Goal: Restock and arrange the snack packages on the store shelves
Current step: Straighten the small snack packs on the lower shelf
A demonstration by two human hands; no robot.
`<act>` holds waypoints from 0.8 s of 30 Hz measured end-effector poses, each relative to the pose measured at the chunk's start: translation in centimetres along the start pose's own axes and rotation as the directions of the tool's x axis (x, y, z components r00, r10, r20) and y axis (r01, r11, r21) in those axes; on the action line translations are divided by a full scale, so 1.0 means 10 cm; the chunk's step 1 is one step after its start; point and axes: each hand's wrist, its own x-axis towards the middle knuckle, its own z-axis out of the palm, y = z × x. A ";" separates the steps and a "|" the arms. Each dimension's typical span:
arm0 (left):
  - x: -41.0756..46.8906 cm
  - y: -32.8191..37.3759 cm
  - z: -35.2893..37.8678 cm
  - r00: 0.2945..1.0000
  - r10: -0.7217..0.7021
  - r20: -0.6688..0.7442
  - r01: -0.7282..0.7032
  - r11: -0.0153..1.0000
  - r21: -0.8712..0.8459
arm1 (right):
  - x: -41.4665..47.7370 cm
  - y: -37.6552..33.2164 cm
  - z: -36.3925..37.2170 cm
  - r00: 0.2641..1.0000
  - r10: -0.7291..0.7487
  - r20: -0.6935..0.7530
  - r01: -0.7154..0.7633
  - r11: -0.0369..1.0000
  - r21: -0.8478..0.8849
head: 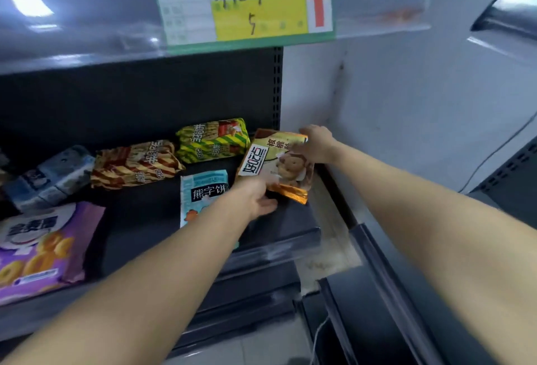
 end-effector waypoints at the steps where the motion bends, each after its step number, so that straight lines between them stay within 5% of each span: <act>1: 0.04 0.00 -0.01 1.000 -0.001 -0.003 0.001 1.000 -0.008 | 0.06 0.00 0.02 1.000 0.015 0.025 -0.014 1.000 -0.002; 5: 0.16 0.05 -0.04 1.000 0.012 -0.025 -0.013 1.000 -0.014 | 0.23 0.04 0.09 0.990 0.059 0.131 -0.062 0.998 0.024; 13: 0.15 0.09 0.02 0.997 0.060 -0.048 -0.058 0.997 0.048 | 0.13 0.16 0.22 0.967 0.233 0.098 -0.247 0.954 0.168; 24: -0.45 0.11 -0.24 0.970 0.205 -0.127 -0.187 0.972 0.143 | -0.89 -0.14 -0.13 0.945 0.312 -0.097 -0.233 0.852 0.470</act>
